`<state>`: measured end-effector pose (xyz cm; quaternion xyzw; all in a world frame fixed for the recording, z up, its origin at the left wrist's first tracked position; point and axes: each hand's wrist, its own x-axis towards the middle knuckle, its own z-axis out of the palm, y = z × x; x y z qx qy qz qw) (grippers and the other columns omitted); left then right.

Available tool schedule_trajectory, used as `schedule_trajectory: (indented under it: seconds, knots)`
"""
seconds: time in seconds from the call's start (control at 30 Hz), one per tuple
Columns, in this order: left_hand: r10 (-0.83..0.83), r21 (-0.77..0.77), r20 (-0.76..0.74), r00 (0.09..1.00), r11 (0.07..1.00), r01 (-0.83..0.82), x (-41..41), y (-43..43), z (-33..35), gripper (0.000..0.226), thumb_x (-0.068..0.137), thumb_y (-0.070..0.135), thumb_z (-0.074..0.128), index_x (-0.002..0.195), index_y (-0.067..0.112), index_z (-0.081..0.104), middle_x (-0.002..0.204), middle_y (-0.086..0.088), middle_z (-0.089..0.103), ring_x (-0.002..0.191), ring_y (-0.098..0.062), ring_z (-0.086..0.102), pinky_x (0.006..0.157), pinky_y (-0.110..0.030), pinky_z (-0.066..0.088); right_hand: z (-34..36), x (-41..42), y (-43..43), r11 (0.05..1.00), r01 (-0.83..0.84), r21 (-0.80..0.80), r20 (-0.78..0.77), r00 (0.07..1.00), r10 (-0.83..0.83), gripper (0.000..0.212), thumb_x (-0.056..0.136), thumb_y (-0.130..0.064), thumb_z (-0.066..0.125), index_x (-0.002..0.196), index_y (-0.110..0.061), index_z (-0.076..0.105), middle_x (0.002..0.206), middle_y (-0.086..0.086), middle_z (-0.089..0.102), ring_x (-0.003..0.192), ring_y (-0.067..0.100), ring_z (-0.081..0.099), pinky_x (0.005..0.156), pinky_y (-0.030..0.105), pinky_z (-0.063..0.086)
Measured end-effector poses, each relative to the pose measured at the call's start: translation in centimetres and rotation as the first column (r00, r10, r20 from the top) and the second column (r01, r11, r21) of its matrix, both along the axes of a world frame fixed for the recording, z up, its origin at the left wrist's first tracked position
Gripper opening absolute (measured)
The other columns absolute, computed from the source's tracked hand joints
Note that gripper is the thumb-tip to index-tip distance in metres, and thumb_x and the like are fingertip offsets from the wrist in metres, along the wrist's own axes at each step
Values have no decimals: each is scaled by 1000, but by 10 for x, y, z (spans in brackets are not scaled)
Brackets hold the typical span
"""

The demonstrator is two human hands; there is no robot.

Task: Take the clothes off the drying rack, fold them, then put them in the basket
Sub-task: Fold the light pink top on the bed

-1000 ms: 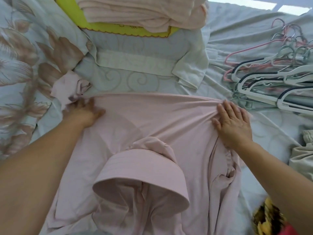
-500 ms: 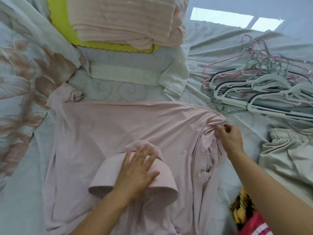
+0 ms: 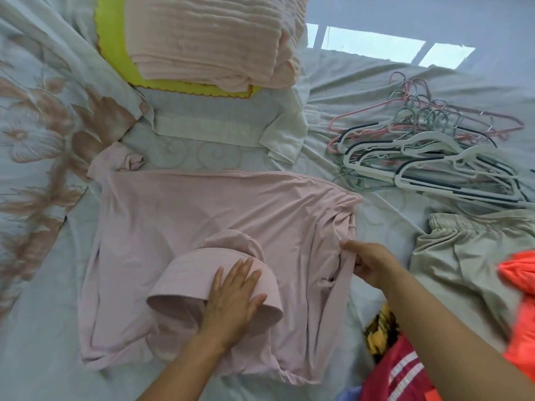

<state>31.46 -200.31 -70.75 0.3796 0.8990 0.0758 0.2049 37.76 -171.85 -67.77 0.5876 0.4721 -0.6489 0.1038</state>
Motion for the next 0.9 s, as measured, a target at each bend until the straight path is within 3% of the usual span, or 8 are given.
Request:
schedule_trajectory:
  seconds: [0.13,0.33,0.47,0.57,0.67,0.73,0.8,0.9]
  knots:
    - [29,-81,66,997,996,-24,3,-2,0,61,94,54,20,102,21,71,118,-3,66,115,-16,52,106,-26,8,26,21,22,994,111,14,-93,990,-109,12,80,-15,66,73,-13,56,37,-4,43,28,6,35,31,13,25]
    - [-56,-157,50,997,986,63,10,-2,2,54,76,54,34,99,23,73,112,3,69,101,-12,67,104,-34,14,66,65,61,840,420,343,-280,900,-336,18,88,-12,55,72,-21,51,67,3,51,58,16,44,52,27,41]
    - [-31,-156,57,998,987,39,18,11,10,61,75,58,33,101,20,73,112,1,69,102,-14,66,103,-37,10,70,95,58,831,489,264,-311,859,-407,12,86,-15,58,78,-23,55,50,-11,58,54,7,54,45,15,47]
    - [-59,-28,17,998,998,59,36,27,19,60,81,62,29,105,22,67,114,0,67,108,-15,64,100,-41,23,78,103,45,846,485,220,-378,842,-385,16,89,-11,52,77,-22,54,45,-14,57,44,-2,53,44,12,44]
    - [-97,62,97,991,994,91,50,42,29,58,76,61,33,111,25,63,126,2,60,116,-16,58,103,-41,32,97,100,35,833,507,220,-475,802,-363,17,90,-9,50,78,-20,55,54,-11,58,54,5,54,46,15,44]
    - [-5,77,166,986,997,-8,52,46,30,81,70,69,19,131,26,49,147,6,36,136,-11,34,112,-36,22,115,90,26,826,487,282,-482,817,-317,14,90,-12,53,79,-21,56,65,-7,58,62,10,53,52,22,46]
    - [193,174,384,903,945,-276,49,43,30,93,65,70,15,138,19,41,152,2,25,141,-12,21,111,-21,14,135,71,9,834,448,323,-532,814,-232,18,90,-11,54,74,-20,57,63,-8,60,60,9,56,52,22,47]
    - [323,249,685,653,739,-627,41,31,36,58,85,47,46,128,8,49,140,-7,43,133,-18,37,102,-12,20,153,26,-41,896,315,314,-623,781,-56,21,85,-18,65,70,-4,59,66,6,58,64,17,55,60,27,47]
